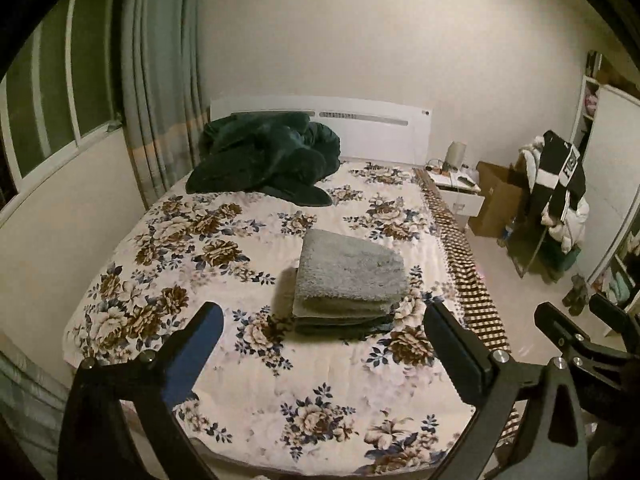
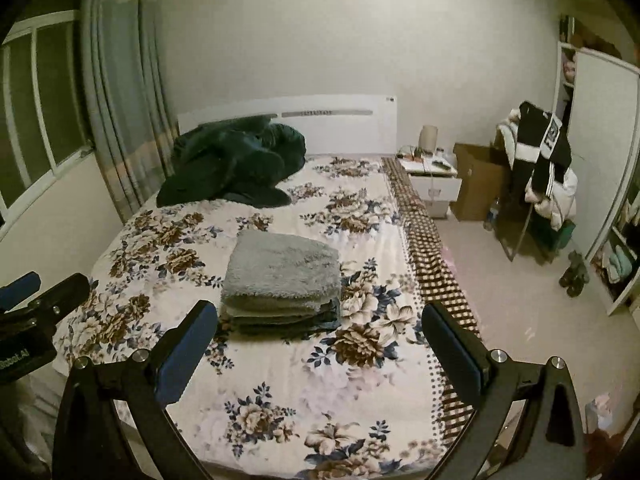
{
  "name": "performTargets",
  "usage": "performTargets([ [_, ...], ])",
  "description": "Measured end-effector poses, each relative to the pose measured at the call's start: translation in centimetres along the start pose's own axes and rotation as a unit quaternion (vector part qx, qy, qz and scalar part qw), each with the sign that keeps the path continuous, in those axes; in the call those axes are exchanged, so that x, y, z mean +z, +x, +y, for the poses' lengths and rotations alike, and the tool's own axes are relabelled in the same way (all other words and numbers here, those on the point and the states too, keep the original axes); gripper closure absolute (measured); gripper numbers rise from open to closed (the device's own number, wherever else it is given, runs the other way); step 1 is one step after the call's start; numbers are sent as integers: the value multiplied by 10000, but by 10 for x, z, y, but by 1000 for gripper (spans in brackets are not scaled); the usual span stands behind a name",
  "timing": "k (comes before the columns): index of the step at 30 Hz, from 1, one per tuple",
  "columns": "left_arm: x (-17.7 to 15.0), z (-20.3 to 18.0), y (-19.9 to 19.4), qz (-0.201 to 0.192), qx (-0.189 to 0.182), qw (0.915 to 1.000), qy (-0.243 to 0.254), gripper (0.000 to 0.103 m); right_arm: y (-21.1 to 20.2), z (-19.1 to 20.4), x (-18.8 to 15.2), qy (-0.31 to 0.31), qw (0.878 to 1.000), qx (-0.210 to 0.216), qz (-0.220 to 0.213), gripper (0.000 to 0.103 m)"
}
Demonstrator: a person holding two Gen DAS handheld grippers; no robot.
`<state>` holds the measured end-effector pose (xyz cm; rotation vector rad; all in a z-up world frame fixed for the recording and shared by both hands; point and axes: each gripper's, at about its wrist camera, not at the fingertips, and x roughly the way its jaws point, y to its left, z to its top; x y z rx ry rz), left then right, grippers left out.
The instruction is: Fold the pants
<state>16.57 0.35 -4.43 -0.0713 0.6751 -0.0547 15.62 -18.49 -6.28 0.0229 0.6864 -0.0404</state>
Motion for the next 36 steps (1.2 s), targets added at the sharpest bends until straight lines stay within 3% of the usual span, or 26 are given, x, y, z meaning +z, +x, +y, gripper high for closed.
performTargets([
  [7,-9,6,-34,-110,-26,9999,30,1,-60,14,2,-49,9997,-38,-219,0],
  [11,-11,8,-44,-218,-8,9997,128,1,-74,22,2,-48,9996,-69,-254,0],
  [36,-19,18,-60,-326,129,9991,219,1,-68,22,6,53,9998,24,-163,0],
])
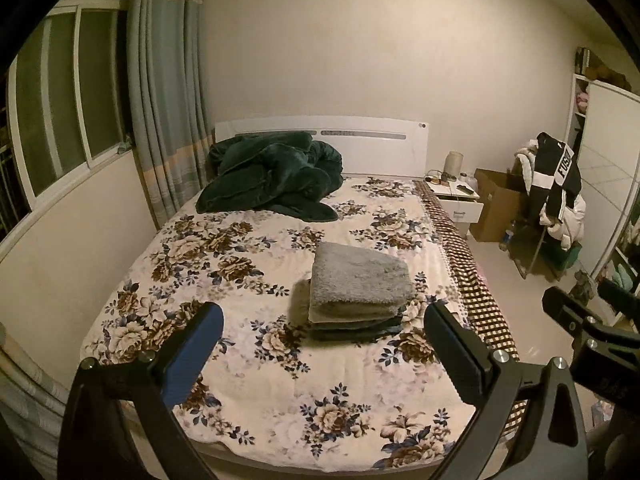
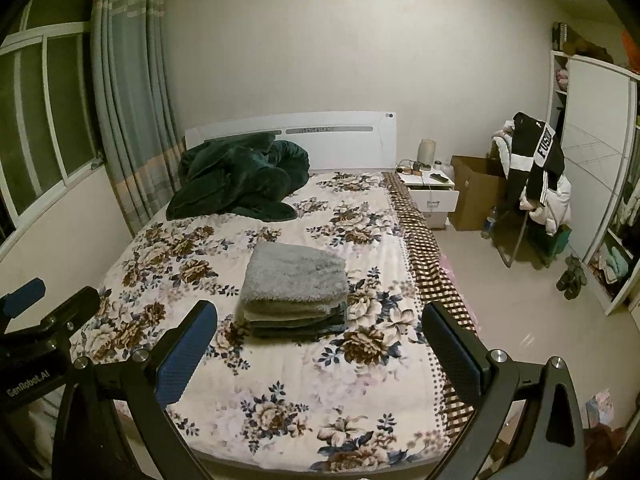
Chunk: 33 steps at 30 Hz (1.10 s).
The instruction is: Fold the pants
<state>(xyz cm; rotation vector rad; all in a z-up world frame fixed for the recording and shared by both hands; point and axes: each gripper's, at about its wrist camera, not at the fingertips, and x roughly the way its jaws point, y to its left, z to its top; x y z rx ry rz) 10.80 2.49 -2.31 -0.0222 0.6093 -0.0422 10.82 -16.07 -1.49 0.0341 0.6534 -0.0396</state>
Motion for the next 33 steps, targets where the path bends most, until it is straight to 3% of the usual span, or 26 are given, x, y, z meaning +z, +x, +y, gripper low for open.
performTargets([
  [33,1,4,-6,-60,100,9999,-45,1,2,12,-1,-38,10000,38,31,0],
])
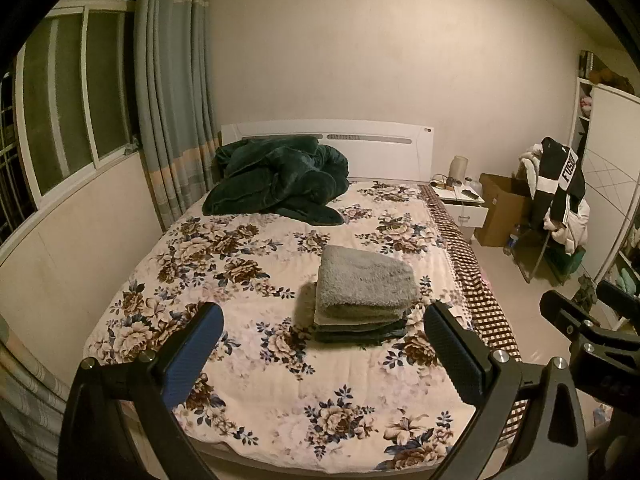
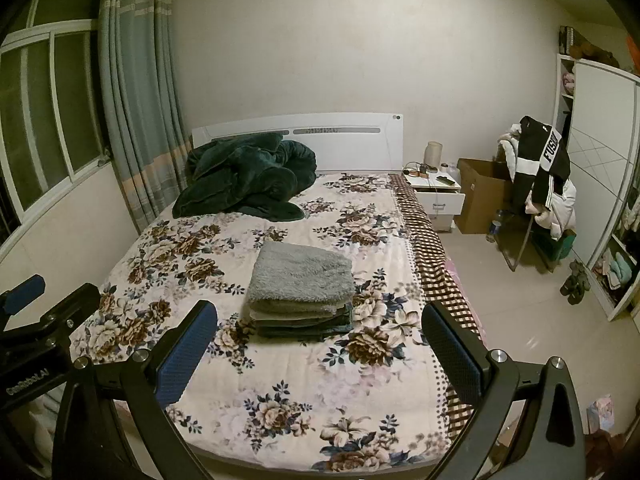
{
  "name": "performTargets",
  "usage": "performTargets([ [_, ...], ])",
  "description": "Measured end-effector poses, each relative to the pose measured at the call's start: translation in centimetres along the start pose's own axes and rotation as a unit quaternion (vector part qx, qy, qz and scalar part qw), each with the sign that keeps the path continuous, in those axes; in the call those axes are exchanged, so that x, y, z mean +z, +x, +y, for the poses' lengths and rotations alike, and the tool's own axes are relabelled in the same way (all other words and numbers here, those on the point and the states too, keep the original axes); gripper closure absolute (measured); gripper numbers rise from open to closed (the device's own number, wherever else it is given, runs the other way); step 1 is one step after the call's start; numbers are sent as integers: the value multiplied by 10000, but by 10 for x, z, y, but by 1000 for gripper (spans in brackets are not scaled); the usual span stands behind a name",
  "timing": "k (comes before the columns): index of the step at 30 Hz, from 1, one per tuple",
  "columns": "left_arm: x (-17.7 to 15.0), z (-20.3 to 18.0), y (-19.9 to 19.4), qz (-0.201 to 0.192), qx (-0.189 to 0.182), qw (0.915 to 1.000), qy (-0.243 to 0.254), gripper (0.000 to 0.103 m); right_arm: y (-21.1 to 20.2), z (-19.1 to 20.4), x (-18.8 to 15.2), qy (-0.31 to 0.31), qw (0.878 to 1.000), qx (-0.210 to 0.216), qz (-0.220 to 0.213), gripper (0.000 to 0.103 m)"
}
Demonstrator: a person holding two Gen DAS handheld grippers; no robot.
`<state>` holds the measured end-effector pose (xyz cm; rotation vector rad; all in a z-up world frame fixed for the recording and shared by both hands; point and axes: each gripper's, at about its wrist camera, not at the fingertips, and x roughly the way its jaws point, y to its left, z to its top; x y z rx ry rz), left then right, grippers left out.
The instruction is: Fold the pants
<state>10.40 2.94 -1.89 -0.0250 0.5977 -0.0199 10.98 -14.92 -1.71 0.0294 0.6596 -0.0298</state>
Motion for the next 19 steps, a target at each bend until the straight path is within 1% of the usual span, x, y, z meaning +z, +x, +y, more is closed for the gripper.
performTargets([
  [14,6,-2,-4,-26,18,10000,4,1,1,3,-1,-3,10000,22,26,0],
  [19,11,-3,-9,-110,36,9999,-25,1,2,13,-1,-16,10000,38,45,0],
])
